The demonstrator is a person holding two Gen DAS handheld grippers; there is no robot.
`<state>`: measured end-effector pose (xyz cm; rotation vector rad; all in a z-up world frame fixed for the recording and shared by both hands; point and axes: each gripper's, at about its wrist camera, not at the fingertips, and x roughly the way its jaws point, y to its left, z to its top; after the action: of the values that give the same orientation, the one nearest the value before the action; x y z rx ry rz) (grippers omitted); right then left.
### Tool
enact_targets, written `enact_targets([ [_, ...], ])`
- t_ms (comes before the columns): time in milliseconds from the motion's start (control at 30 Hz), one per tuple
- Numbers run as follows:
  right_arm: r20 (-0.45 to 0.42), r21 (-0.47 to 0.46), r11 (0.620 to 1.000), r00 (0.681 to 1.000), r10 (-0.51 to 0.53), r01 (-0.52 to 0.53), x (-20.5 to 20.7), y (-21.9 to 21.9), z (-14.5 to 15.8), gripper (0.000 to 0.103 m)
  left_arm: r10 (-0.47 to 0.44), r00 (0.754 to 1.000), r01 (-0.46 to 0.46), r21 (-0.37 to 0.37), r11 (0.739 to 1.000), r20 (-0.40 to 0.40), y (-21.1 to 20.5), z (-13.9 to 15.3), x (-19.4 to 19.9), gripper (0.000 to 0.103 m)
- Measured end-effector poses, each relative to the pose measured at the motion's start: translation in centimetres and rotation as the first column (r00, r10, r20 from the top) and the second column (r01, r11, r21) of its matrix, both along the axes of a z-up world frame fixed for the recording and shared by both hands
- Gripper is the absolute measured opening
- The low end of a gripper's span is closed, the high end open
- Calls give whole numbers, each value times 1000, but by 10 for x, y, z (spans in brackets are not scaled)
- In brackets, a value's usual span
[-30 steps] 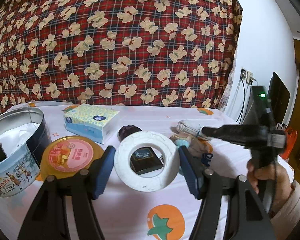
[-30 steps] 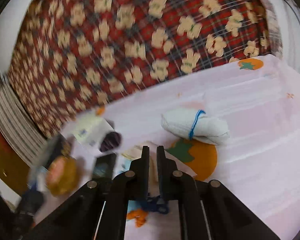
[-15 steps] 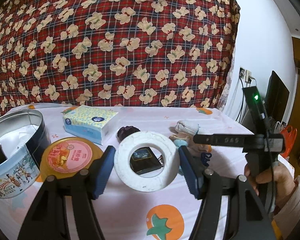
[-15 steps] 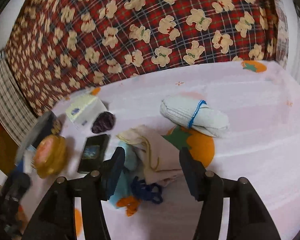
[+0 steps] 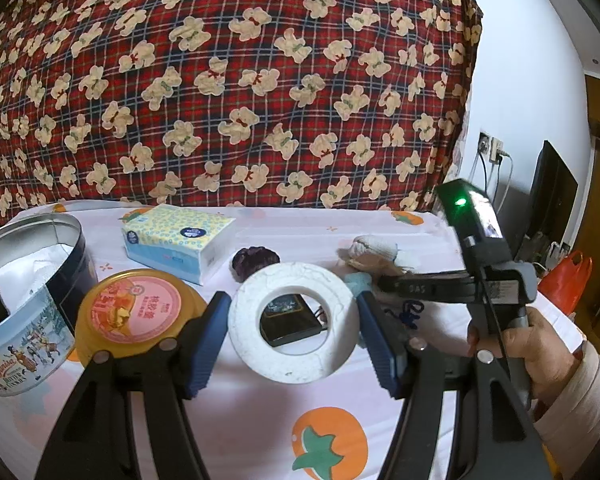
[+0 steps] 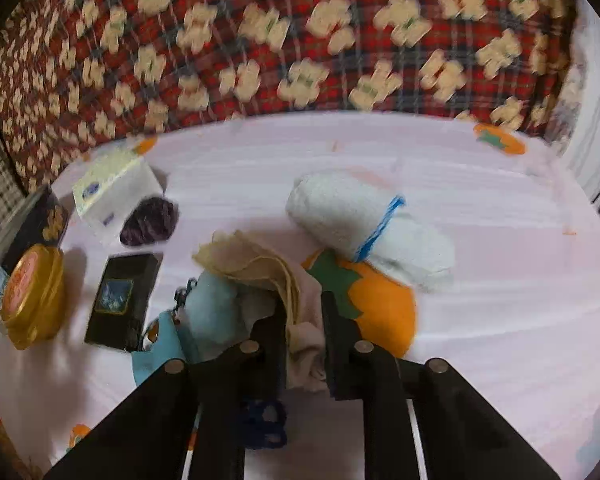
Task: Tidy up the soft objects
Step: 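Grasp the beige cloth from the sock pile with the right gripper, then carry the foam ring and beige cloth into the metal tin with both grippers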
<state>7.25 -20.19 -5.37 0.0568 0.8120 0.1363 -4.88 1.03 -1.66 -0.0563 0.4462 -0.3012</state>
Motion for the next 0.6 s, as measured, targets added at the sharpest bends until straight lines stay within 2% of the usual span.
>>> enact_targets([
  [200, 183, 103, 994, 981, -63, 44, -48, -6, 32, 15, -30, 999, 32, -66, 997, 28, 10, 1, -5, 65],
  [300, 237, 117, 991, 968, -87, 61, -70, 4, 41, 15, -30, 999, 35, -107, 994, 45, 18, 2, -8, 65],
  [533, 254, 198, 979, 962, -98, 48, -106, 29, 39, 16, -9, 1000, 13, -177, 984, 25, 38, 0, -13, 64],
  [600, 256, 196, 980, 963, -82, 31, -113, 43, 39, 16, 5, 1000, -2, -170, 986, 16, 45, -1, -15, 65],
])
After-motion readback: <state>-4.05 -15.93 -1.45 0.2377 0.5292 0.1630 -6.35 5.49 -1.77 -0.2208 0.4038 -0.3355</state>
